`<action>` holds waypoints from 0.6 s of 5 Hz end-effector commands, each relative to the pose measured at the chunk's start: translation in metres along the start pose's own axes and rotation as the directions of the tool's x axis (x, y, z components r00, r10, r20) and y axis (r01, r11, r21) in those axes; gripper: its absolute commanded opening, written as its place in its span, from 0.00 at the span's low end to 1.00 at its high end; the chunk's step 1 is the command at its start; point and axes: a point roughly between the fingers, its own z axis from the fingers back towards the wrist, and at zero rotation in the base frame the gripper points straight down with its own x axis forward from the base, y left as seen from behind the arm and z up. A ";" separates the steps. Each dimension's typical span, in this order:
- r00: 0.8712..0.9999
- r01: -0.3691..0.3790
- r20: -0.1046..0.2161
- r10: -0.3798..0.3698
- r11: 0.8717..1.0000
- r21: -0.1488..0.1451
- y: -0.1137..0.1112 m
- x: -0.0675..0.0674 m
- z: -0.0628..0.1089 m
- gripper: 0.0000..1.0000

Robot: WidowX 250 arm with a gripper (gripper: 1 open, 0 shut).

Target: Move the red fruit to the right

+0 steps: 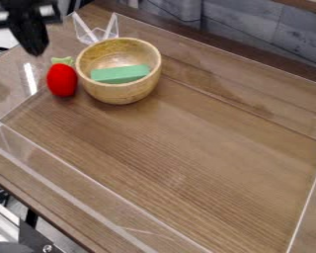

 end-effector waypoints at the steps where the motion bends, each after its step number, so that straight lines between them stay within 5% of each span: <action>1: 0.997 0.037 0.062 -0.039 0.999 0.029 0.000 0.004 0.018 1.00; 3: 0.998 0.038 0.042 -0.041 0.998 0.058 -0.013 -0.002 -0.016 1.00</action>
